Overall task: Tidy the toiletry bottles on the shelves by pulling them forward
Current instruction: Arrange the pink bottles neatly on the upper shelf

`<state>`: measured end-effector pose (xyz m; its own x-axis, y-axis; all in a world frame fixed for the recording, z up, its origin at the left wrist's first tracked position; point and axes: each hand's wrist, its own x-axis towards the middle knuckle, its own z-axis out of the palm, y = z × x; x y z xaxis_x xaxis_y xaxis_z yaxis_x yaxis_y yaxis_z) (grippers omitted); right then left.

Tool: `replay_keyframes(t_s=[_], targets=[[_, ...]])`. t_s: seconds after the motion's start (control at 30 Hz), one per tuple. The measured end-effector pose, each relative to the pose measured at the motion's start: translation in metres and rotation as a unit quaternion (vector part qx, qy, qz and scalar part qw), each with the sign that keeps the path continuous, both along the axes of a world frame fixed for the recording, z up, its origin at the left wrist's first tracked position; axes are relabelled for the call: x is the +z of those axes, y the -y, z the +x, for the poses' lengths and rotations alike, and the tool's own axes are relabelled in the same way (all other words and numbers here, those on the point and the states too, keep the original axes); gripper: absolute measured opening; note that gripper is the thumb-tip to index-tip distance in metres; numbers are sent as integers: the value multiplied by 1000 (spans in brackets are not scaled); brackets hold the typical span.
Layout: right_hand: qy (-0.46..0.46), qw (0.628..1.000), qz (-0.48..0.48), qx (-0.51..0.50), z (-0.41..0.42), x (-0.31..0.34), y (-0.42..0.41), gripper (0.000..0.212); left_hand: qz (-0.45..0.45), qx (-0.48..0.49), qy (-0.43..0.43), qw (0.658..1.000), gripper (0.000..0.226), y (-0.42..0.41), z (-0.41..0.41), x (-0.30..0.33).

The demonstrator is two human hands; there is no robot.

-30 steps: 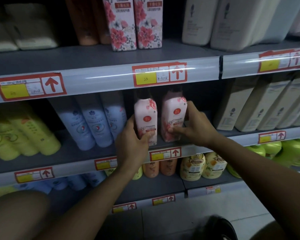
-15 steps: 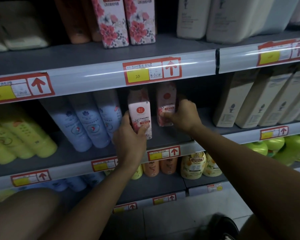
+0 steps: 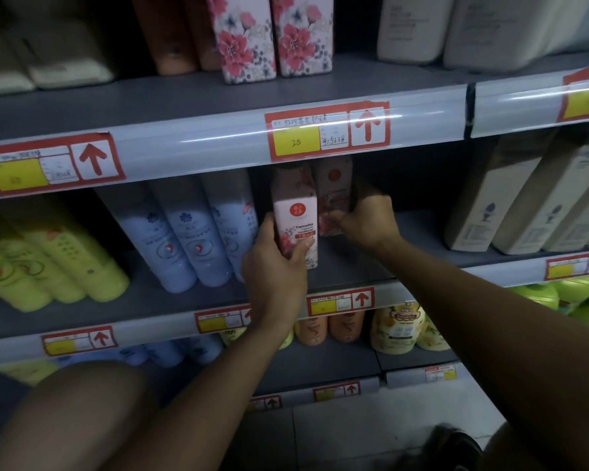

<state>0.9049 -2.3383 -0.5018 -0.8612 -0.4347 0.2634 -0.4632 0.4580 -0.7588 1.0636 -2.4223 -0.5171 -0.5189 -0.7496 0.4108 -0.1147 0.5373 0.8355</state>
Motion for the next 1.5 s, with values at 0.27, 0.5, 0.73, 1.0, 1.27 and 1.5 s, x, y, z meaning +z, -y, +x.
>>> replay_keyframes(t_s=[0.27,0.5,0.73,1.0,1.27,1.5], targets=[[1,1000,-12,4,0,-2,2,50,28,-13,-23,999,55,1,-3,-6],[-1,1000,-9,5,1,-3,1,45,27,-7,-30,999,59,0,-3,-9],[5,1000,1,7,3,-3,0,40,16,-3,-35,999,60,-2,-1,-8],[6,1000,12,-4,7,1,0,41,5,-13,-31,999,61,-3,1,-6],[-12,997,77,-12,12,10,-1,32,-53,-10,17,998,57,-2,8,0],[-24,995,83,-41,21,19,-12,28,-95,9,39,995,45,-6,26,14]])
